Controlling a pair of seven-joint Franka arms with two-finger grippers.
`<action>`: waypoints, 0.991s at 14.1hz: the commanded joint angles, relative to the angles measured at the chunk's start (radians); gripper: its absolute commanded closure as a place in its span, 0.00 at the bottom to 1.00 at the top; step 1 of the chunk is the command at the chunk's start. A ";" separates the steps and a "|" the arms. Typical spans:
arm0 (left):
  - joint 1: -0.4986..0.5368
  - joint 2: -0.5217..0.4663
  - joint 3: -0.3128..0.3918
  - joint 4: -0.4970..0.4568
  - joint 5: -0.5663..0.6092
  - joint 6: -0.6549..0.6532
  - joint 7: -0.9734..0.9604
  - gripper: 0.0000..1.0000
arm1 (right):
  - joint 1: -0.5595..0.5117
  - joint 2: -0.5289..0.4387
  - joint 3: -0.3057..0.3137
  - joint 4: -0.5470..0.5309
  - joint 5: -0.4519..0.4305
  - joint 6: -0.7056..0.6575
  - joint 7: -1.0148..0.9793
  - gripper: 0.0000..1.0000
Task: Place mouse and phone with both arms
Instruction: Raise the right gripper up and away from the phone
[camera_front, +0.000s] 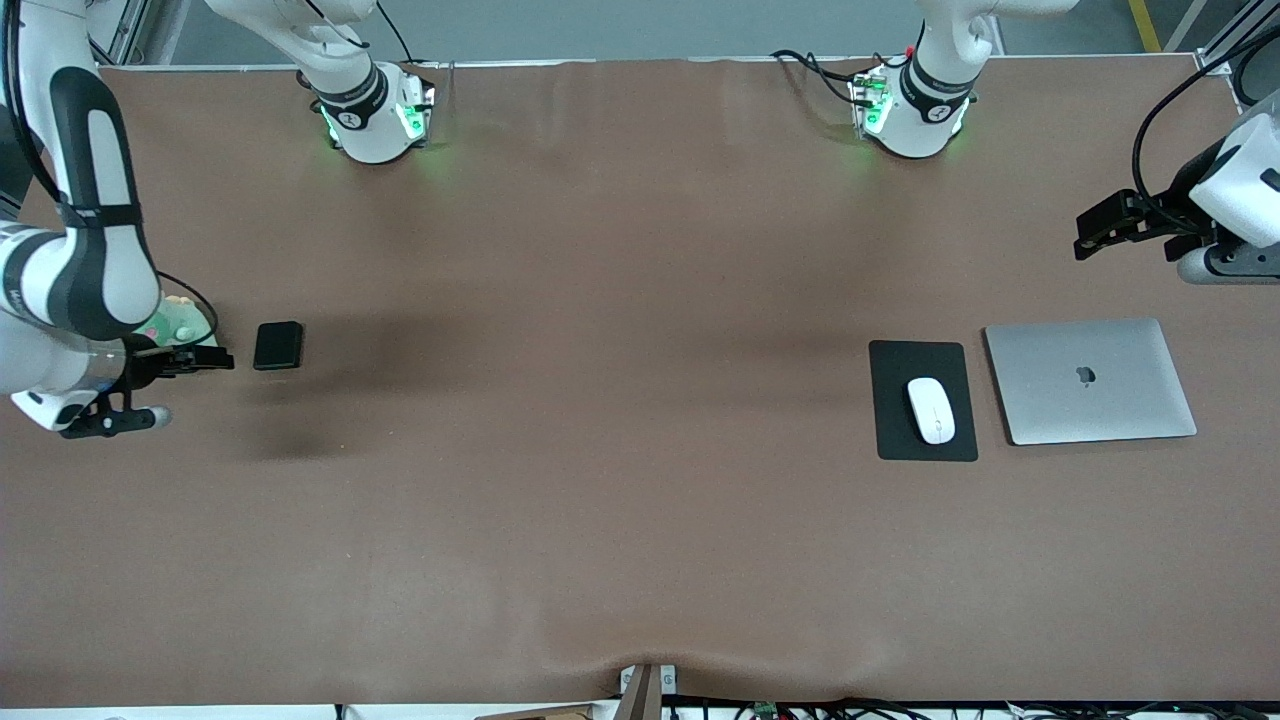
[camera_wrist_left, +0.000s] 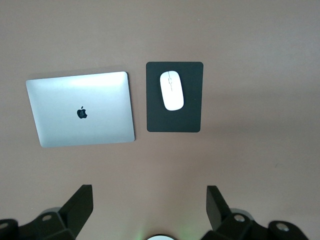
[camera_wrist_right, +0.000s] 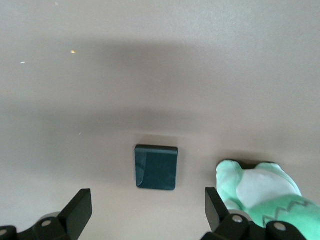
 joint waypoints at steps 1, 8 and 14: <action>0.005 0.013 0.001 0.022 0.002 -0.003 0.022 0.00 | -0.007 0.003 0.014 0.129 -0.007 -0.151 -0.012 0.00; 0.003 0.013 0.001 0.022 0.005 -0.001 0.022 0.00 | 0.029 -0.071 0.020 0.309 0.009 -0.402 -0.010 0.00; 0.005 0.013 0.001 0.022 0.005 -0.001 0.022 0.00 | 0.108 -0.218 0.020 0.304 -0.002 -0.448 0.172 0.00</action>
